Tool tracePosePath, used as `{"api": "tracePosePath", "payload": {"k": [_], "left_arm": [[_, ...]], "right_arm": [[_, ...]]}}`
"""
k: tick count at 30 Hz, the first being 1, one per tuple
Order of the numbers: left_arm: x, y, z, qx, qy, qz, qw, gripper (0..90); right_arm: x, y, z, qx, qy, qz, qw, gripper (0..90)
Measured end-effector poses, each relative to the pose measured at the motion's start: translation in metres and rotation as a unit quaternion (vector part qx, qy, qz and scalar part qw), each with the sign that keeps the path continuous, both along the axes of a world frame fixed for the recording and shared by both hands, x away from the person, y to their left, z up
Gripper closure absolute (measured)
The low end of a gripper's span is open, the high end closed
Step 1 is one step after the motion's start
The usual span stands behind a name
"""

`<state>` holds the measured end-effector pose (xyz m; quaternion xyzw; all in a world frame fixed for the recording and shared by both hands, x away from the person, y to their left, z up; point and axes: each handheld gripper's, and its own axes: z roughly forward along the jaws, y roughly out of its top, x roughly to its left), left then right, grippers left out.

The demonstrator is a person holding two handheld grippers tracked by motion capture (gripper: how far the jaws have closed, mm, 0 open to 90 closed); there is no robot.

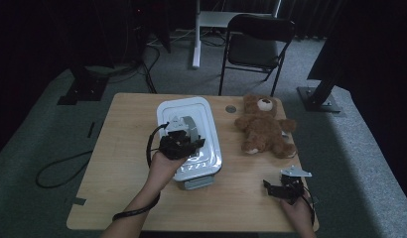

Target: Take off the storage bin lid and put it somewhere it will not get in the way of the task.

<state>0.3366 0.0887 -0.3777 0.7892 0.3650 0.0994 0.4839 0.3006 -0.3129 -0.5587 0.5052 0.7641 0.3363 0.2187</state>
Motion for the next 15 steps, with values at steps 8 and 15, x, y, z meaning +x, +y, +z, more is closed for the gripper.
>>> {"api": "tracePosePath", "payload": {"k": [8,15], "left_arm": [[-0.007,0.018,0.012,-0.01,-0.015,0.007,0.9998,75.9],[-0.014,0.037,0.024,-0.012,-0.025,0.018,0.9994,77.1]], "right_arm": [[0.0,0.0,0.0,0.0,0.0,0.0,1.0,13.0],[0.0,0.0,0.0,0.0,0.0,-0.002,1.0,13.0]]}}
